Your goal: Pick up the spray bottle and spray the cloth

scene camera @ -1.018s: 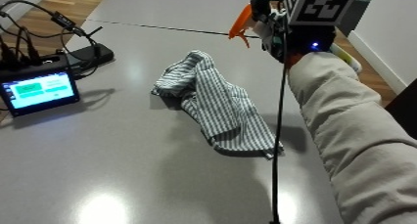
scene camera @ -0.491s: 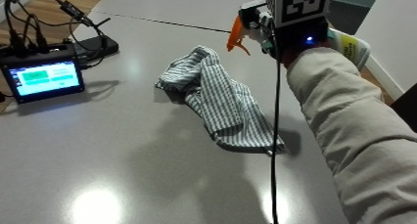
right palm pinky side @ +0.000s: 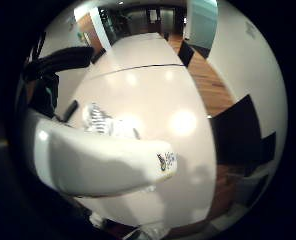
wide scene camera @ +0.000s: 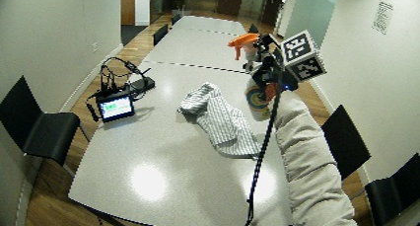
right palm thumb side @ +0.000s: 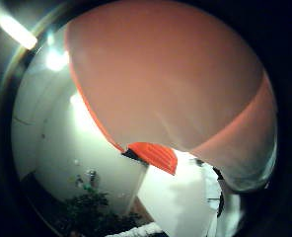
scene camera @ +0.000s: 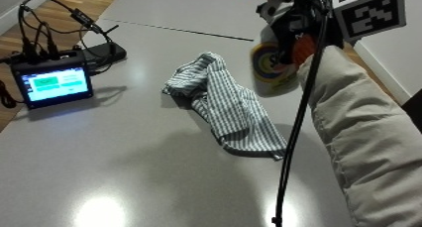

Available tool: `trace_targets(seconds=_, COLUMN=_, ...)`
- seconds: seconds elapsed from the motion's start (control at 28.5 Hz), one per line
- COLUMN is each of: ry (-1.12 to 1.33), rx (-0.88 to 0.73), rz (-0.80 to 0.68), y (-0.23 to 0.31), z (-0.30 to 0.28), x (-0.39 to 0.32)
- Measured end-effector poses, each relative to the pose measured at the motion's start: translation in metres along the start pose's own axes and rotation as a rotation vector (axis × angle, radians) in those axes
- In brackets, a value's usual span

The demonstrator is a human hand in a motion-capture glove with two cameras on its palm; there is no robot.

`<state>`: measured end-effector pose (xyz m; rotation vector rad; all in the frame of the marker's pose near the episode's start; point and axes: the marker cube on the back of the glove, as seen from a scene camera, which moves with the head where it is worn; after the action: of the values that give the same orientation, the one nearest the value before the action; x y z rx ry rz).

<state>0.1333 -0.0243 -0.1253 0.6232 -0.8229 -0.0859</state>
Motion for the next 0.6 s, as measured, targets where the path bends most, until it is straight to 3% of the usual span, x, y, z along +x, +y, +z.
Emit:
trace_targets(seconds=0.18, ry=-0.393, rx=0.035, rz=0.007, y=0.015, z=0.023, x=-0.067)
trace_targets(seconds=0.35, ry=-0.504, rx=-0.012, rz=0.001, y=0.032, z=0.060, x=-0.104)
trace_targets(seconds=0.6, ry=-0.623, rx=-0.190, rz=0.090, y=0.088, z=0.162, x=-0.117)
